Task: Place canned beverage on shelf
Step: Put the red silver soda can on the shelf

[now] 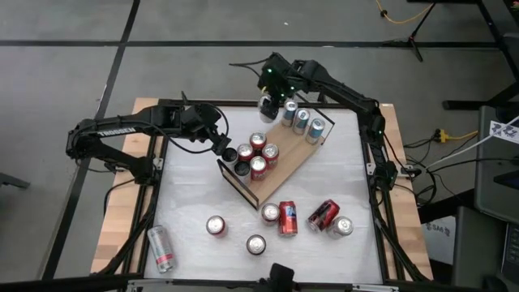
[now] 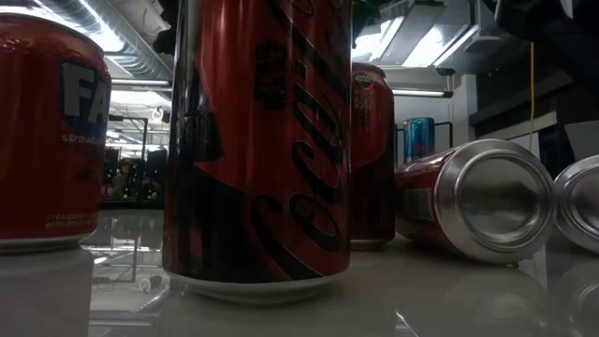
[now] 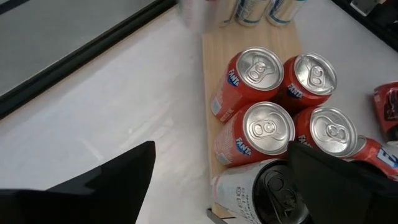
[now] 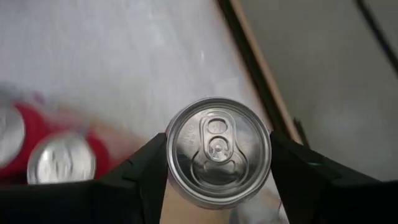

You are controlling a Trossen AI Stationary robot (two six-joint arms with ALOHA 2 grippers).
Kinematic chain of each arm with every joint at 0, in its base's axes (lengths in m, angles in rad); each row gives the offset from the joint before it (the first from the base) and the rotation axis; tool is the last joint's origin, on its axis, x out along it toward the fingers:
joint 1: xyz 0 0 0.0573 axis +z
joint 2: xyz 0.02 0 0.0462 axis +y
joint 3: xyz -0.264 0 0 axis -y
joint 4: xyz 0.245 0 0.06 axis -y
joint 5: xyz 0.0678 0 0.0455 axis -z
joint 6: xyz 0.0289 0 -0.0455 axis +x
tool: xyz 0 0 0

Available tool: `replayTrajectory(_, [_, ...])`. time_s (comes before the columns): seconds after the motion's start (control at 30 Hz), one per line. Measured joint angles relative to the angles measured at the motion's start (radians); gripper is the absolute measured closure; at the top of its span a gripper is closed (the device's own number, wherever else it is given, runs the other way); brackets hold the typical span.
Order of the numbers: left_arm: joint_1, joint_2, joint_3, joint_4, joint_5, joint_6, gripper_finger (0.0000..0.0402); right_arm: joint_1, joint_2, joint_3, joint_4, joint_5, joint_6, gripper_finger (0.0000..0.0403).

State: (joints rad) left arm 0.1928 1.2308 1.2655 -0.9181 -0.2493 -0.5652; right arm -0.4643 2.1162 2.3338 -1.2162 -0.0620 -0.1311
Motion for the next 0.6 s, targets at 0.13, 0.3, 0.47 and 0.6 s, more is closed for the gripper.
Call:
replayTrajectory(0.13, [-0.002, 0.0, 0.0, 0.0, -0.001, 0.0, 0.0048, 0.018, -0.001, -0.023, -0.085, 0.013, 0.005, 0.0171])
replayTrajectory(0.3, [-0.02, 0.0, 0.0, 0.0, -0.002, 0.001, 0.0048, 0.066, -0.001, -0.058, -0.145, 0.009, 0.033, 0.017])
replayTrajectory(0.47, [-0.039, 0.0, 0.0, 0.0, -0.001, 0.001, 0.0048, 0.11, 0.0, -0.072, -0.148, 0.014, 0.033, 0.0169])
replayTrajectory(0.6, [-0.048, 0.0, 0.0, 0.0, -0.001, 0.001, 0.0048, 0.128, -0.001, -0.072, -0.157, 0.067, 0.041, 0.0169])
